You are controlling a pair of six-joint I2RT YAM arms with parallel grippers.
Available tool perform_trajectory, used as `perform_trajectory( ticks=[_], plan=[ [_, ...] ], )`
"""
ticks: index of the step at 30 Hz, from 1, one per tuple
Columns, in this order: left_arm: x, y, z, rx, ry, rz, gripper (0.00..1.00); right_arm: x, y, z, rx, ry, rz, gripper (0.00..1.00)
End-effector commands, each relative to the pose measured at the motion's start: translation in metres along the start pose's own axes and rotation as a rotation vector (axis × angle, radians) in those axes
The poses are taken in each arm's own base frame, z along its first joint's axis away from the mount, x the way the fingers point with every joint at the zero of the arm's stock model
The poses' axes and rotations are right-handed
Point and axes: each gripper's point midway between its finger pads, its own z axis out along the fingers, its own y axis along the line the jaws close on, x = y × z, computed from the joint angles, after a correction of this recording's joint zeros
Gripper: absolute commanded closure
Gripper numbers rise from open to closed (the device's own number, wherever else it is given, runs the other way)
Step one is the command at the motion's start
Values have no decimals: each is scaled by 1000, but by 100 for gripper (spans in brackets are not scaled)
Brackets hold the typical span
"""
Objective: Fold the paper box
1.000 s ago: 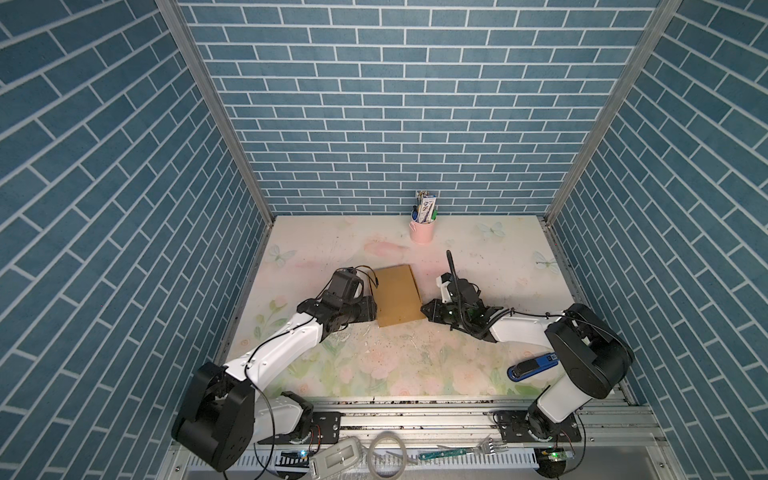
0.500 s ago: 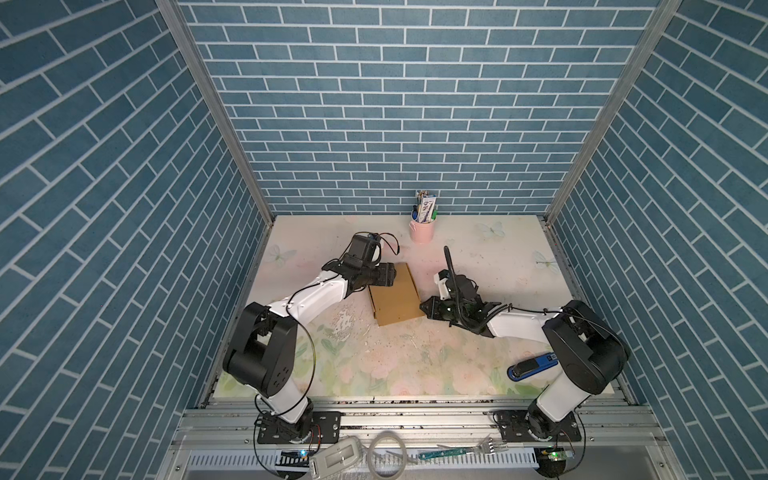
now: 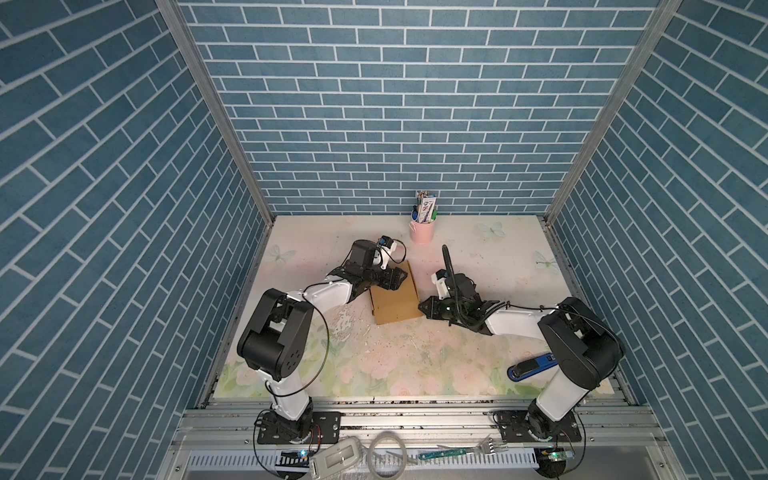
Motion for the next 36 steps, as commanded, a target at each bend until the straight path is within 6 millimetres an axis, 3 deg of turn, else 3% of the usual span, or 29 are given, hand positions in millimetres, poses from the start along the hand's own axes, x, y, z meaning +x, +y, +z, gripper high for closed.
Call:
perform_trajectory(
  ticks=[1, 10, 18, 36],
  plan=[
    [4, 2, 2, 12, -11, 28, 24, 12, -12, 7, 26, 63, -19, 87],
    [9, 27, 8, -56, 29, 9, 24, 12, -8, 4, 25, 98, -47, 87],
    [34, 43, 28, -84, 125, -95, 25, 9, -8, 5, 38, 113, -63, 87],
    [77, 42, 26, -70, 219, -150, 26, -2, -28, 18, 106, 94, -115, 88]
  ],
)
